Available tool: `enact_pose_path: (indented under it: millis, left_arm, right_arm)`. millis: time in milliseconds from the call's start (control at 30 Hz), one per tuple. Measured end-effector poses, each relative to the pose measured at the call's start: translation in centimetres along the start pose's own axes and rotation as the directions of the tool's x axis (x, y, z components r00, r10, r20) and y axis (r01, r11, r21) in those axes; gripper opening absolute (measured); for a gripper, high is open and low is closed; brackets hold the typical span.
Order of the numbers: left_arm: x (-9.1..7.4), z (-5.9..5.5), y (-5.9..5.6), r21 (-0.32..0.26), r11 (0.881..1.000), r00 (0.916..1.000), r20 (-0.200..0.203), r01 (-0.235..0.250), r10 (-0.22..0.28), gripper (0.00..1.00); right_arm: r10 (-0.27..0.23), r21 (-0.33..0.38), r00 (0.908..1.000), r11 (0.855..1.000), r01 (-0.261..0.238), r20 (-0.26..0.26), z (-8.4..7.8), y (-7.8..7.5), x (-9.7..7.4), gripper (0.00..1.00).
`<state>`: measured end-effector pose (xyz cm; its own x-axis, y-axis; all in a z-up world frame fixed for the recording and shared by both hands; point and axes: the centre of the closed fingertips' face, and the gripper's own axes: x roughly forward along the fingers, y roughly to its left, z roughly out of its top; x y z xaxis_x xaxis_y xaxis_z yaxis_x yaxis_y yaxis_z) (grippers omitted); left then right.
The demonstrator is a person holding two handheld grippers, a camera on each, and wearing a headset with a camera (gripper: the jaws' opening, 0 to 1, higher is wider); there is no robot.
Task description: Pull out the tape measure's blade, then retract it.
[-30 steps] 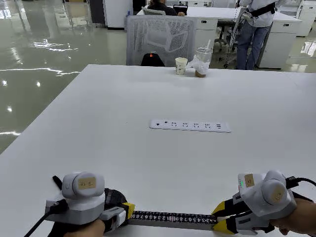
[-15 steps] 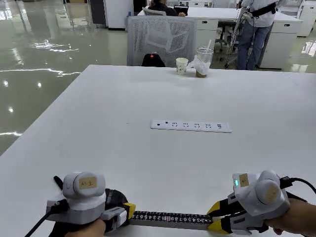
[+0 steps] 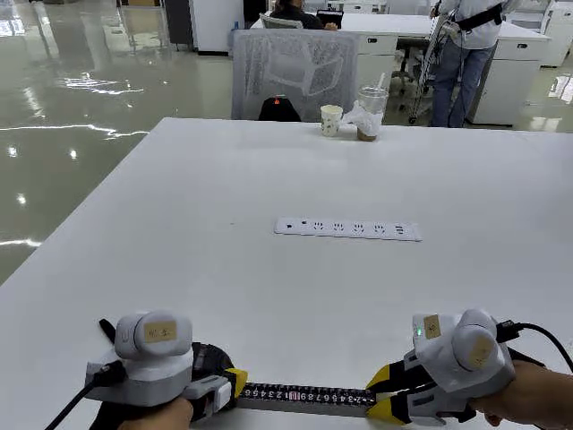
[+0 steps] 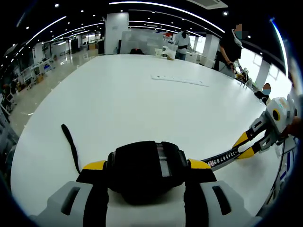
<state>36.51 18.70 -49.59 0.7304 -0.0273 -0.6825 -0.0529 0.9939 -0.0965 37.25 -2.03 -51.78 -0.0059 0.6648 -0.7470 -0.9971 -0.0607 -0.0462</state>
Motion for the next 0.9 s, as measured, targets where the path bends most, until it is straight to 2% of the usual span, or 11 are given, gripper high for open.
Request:
enact_pose_path:
  millis: [900]
  left_arm:
    - [0.0,0.0,0.0,-0.003,1.000,1.0000,0.002,0.003,-0.003,0.59]
  right_arm:
    - [0.009,-0.017,0.9999,1.000,-0.009,0.013,1.9,0.0,1.7,0.10]
